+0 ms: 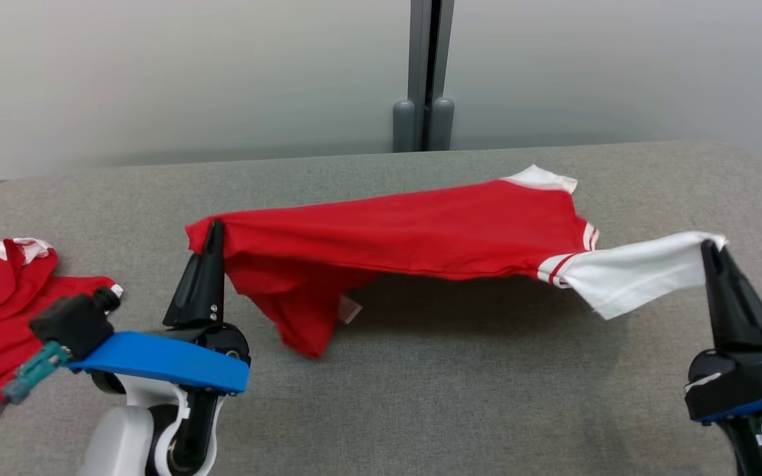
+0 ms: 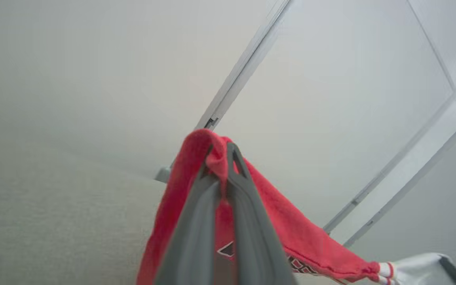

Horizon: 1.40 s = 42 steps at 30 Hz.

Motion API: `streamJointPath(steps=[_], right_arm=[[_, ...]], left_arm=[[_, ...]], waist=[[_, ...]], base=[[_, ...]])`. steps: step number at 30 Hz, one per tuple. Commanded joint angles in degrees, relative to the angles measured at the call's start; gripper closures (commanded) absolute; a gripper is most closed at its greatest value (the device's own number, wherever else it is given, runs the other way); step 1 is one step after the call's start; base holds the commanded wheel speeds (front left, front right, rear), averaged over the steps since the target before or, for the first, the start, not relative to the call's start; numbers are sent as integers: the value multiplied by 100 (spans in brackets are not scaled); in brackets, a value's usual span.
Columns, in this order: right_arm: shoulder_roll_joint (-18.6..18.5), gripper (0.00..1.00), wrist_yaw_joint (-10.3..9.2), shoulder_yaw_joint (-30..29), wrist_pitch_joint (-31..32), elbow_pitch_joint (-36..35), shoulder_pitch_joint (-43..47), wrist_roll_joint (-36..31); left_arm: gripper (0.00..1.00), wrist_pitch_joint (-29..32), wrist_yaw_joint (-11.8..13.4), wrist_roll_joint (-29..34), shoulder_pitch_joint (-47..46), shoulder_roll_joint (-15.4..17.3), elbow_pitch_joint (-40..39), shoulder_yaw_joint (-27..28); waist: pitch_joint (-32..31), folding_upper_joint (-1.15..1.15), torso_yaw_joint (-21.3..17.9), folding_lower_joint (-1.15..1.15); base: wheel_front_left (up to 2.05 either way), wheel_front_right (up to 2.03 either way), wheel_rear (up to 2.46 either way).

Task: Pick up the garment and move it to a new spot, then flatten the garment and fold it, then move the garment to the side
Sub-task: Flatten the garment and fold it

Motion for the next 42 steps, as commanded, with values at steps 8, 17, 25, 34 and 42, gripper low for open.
streamJointPath(steps=[8,17,25,34,42], right_arm=[[-18,100,3,-55,543,-1286,-524,118],[-300,100,3,245,1492,-1007,-2317,-70],[-400,100,3,462,957,1228,-4927,90],[-508,100,2,813,-944,3123,-7307,-344],[-792,100,2,1292,-1603,3910,-7401,-266]], left_arm=[[100,1128,376,-985,-75,111,-1745,271],[100,2323,995,-1694,-1370,455,-1761,561],[100,2208,1143,-1180,-3290,843,-395,725],[100,845,507,-612,-5356,866,976,799],[100,-24,107,-259,-5466,861,1896,549]], waist=[[-23,-1,-92,0],[614,-1,-214,0],[1727,-1,-461,0],[2269,-1,-607,0],[2519,-1,-631,0]], base=[[0,0,0],[0,0,0],[0,0,0],[0,0,0],[0,0,0]])
